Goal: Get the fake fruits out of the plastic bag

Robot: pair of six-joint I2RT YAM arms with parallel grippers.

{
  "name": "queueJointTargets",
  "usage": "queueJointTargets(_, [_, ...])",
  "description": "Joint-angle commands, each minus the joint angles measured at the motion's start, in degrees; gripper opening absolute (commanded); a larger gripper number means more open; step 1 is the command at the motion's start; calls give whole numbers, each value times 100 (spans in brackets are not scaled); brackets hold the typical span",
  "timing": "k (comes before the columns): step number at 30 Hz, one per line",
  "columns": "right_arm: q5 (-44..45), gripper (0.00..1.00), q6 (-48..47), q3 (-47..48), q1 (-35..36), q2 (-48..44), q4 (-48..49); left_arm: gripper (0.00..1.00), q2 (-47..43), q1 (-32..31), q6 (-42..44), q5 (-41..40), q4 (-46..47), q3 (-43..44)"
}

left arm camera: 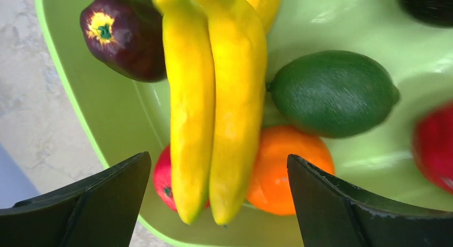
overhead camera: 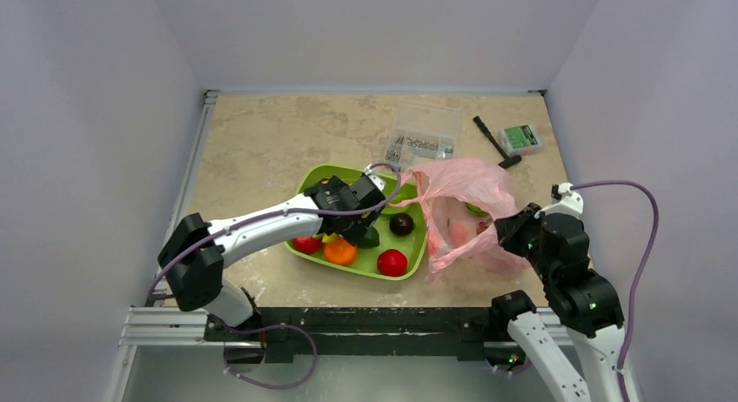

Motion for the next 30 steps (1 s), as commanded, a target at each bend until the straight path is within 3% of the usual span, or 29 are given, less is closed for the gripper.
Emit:
queueJointTargets(1, [-850, 0, -375, 155, -5, 9, 761, 100, -864, 44, -257, 1014, 211, -116])
queueJointTargets(12, [-1601, 0, -972, 899, -6, 498, 1182, 95, -1621, 128, -473, 2159, 343, 120])
queueJointTargets(18, [-1272, 0, -838, 915, -9, 419, 681, 82, -1641, 126, -746, 3847, 1643, 222])
queueJointTargets(25, [-997, 0, -768, 857, -4, 393, 52, 55, -535, 115, -1581, 5481, 3020, 1004])
queueJointTargets(30, [-583, 0, -678, 999, -8, 548, -541, 49, 394, -94, -2019, 5876, 3634, 1555])
